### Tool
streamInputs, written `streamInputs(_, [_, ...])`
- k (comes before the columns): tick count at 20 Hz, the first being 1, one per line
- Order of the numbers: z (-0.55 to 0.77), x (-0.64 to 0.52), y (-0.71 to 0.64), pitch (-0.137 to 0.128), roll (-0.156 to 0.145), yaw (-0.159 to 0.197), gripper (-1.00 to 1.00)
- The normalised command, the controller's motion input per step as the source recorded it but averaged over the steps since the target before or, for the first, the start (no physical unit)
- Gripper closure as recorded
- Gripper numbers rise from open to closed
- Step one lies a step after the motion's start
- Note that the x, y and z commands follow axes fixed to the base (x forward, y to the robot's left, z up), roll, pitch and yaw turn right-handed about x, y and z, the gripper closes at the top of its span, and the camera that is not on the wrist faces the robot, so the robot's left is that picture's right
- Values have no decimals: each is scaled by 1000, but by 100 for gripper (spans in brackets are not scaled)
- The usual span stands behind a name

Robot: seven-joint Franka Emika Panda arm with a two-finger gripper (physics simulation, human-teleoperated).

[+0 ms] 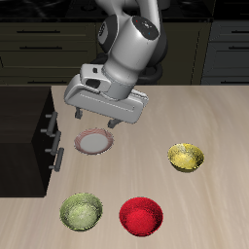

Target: Open the middle drawer of the wooden cabinet

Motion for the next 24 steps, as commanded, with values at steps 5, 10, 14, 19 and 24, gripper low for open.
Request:
streamInputs(5, [-222, 1, -53, 10, -40, 39, -100])
streamInputs(10, [-135, 8, -90, 11, -51, 22, -100])
streamInputs(14, [-194, -25, -24, 12, -51, 8, -100])
streamInputs(19, [-110, -95, 61, -7, -19, 4, -100])
streamInputs(24, [51, -67, 27, -21, -22, 17, -100])
